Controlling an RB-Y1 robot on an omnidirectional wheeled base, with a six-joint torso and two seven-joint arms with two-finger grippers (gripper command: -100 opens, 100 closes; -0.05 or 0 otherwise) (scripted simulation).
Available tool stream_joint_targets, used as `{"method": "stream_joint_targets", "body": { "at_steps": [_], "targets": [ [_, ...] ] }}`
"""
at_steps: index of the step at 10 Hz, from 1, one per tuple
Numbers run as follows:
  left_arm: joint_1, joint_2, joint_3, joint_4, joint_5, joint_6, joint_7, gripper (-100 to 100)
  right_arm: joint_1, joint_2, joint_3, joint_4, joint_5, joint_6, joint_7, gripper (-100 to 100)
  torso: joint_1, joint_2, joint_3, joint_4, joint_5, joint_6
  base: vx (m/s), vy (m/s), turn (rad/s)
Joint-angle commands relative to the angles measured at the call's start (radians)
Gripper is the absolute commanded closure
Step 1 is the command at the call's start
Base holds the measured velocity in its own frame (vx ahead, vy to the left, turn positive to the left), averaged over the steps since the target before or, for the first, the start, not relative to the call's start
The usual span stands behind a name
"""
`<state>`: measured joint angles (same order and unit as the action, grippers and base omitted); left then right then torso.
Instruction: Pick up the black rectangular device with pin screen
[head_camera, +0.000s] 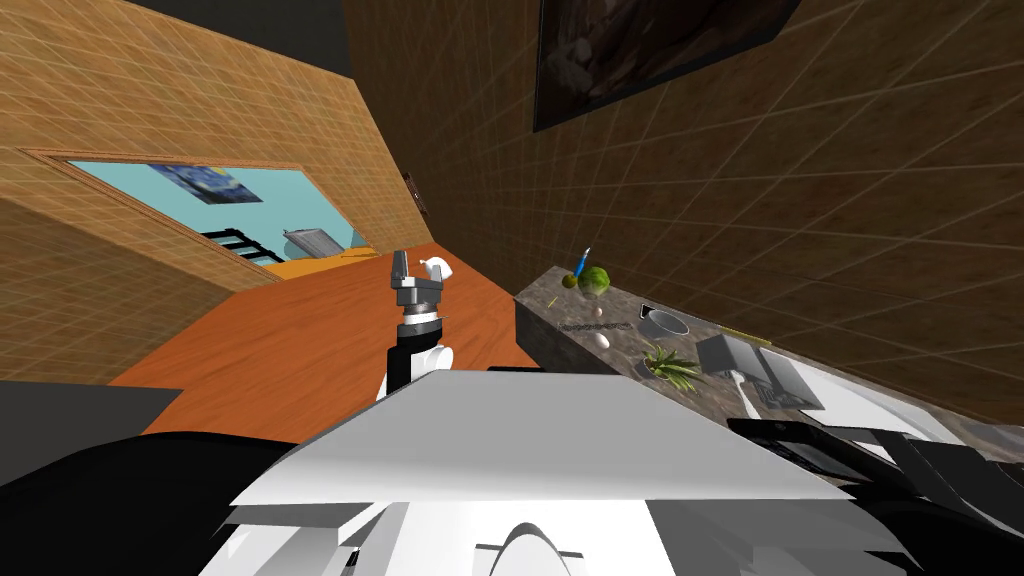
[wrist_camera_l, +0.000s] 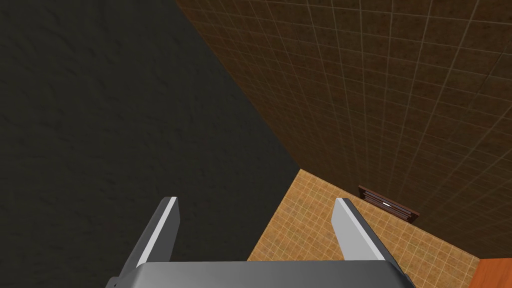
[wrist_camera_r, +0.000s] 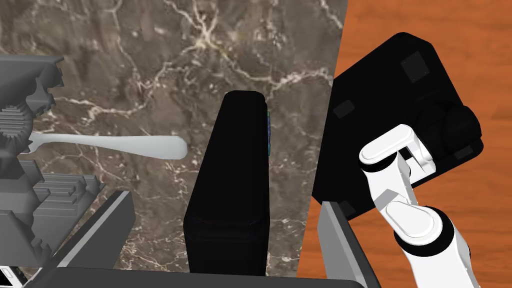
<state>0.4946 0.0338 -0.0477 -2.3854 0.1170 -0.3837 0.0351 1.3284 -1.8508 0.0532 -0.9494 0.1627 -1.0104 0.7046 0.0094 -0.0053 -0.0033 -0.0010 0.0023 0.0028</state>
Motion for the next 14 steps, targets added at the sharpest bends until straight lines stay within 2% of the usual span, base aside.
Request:
{"method": "stream_joint_targets", "body": {
  "at_steps": [1,2,5,6,7,11,12,13,14],
  "targets": [
    [0.0,0.0,0.0,0.0,0.0,0.0,0.0,0,0.0,0.0,0.0,0.0,0.0,0.0,0.0,0,0.0,0.0,0.0,0.0,0.0,0.0,0.012,0.014,0.0],
    [0.0,0.0,0.0,0.0,0.0,0.0,0.0,0,-0.011,0.035,0.014,-0.031,0.014,0.037,0.006,-100,-0.004,0.004,0.002,0.001,-0.001,0.0,0.021,-0.019,0.083],
    [0.0,0.0,0.0,0.0,0.0,0.0,0.0,0,-0.027,0.087,0.035,-0.078,0.036,0.092,0.015,-100,-0.009,0.007,0.004,0.002,-0.003,0.0,-0.001,-0.029,0.079],
    [0.0,0.0,0.0,0.0,0.0,0.0,0.0,0,-0.017,0.071,0.026,-0.068,0.027,0.076,0.011,-100,-0.008,0.008,0.005,0.002,-0.003,0.001,-0.007,-0.007,0.014],
    [0.0,0.0,0.0,0.0,0.0,0.0,0.0,0,-0.016,0.072,0.025,-0.07,0.026,0.08,0.013,100,-0.007,0.008,0.005,0.002,-0.002,0.001,0.0,0.0,0.0],
    [0.0,0.0,0.0,0.0,0.0,0.0,0.0,0,-0.016,0.072,0.026,-0.07,0.026,0.079,0.013,100,-0.007,0.007,0.004,0.002,-0.002,0.0,0.0,0.0,0.0],
    [0.0,0.0,0.0,0.0,0.0,0.0,0.0,0,-0.016,0.072,0.026,-0.07,0.026,0.079,0.013,0,-0.007,0.007,0.004,0.002,-0.002,0.0,0.0,0.0,0.0],
    [0.0,0.0,0.0,0.0,0.0,0.0,0.0,0,-0.013,0.043,0.017,-0.039,0.018,0.046,0.008,100,-0.007,0.007,0.004,0.002,-0.002,0.0,0.015,0.016,-0.076],
    [0.0,0.0,0.0,0.0,0.0,0.0,0.0,0,0.009,0.043,0.017,-0.039,0.018,0.046,0.008,100,-0.006,0.006,0.004,0.002,-0.001,0.001,0.018,0.021,-0.062]
  ]
}}
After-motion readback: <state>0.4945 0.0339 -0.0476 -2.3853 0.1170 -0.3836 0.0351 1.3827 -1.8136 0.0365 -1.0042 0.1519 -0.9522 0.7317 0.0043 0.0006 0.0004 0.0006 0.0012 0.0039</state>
